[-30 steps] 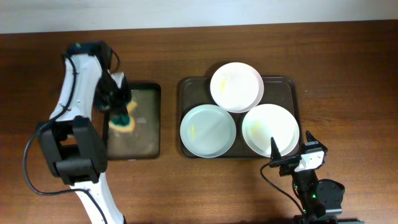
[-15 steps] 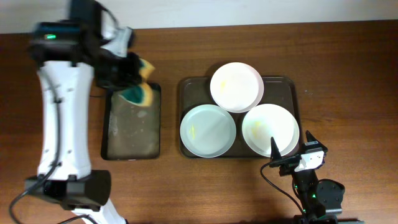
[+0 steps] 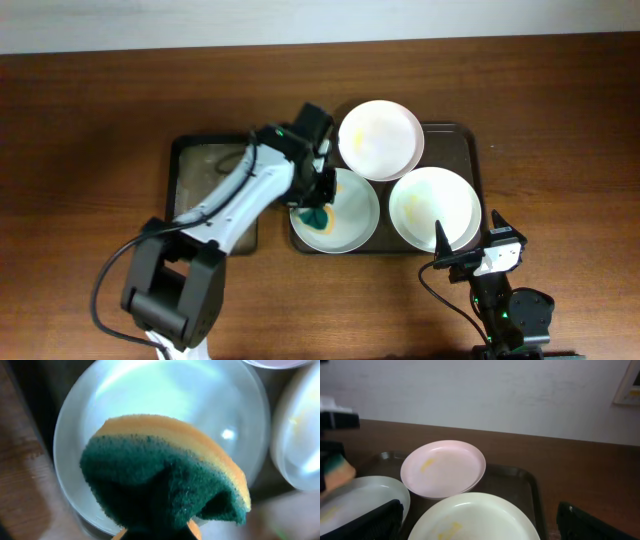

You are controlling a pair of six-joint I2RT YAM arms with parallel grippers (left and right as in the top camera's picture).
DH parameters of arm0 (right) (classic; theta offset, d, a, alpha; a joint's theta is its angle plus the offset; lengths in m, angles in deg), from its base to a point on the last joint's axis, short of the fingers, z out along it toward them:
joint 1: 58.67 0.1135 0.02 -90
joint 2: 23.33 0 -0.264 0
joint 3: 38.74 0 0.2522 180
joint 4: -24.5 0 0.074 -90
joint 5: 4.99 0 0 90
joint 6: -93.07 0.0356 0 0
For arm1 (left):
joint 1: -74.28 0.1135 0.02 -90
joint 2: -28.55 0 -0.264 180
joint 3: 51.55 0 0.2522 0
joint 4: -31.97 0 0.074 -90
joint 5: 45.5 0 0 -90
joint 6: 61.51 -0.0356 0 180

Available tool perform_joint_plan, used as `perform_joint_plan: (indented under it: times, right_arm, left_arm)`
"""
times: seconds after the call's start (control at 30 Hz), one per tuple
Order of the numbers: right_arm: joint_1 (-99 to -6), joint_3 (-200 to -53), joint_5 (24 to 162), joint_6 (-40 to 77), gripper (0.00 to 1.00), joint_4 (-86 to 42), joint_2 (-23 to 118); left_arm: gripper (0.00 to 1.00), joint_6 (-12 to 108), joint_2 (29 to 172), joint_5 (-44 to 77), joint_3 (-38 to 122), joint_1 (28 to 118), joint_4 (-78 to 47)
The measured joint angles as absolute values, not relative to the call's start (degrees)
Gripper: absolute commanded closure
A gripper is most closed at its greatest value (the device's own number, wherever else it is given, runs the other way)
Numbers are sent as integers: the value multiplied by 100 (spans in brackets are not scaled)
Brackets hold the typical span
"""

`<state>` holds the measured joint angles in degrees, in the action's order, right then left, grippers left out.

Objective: Clean dirty plates on tray and stack at the side

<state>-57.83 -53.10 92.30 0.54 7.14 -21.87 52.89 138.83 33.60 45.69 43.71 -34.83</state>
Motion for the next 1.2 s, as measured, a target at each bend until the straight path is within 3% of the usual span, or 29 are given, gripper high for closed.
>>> perform_joint_plan:
  times: [0.17,0.33,0.47,0.53,0.7,0.77,0.97,1.07,1.2]
  right_arm:
    - [-5783,-5310,9232,54,2,714,-2187]
    - [-5783,-5310,9302,92,2,749,-2187]
    - [-5783,-5310,10441,601,1,957,-2183]
    - [-5783,-5310,11241,889,2,1475,-2183]
    - [-5783,-5382,12128,1541,2,4345,-2176]
    - [-5783,-5592,11892,1670,2,4329,-2192]
    - [-5783,-7780,10139,1311,2,717,-1743]
    - [-5783,-9806,9243,570,2,-1793,-524]
    - [-5783,-11869,9057,-75,2,-3946,1415]
  left_arm:
    - [100,6021,13883,3710,3837,4061,-2324]
    - [100,6244,13883,3791,3579,3851,-1955]
    - [100,6306,13883,3797,3574,3801,-1843]
    - [100,6310,13883,3819,3574,3803,-1817]
    - [100,6327,13883,3858,3563,3803,-1791]
    - [100,6327,13883,3861,3563,3803,-1793]
    - [100,6332,13883,3876,3563,3820,-1800]
    - [100,6347,13883,3885,3559,3871,-1789]
    - [100,6349,13883,3878,3557,3901,-1795]
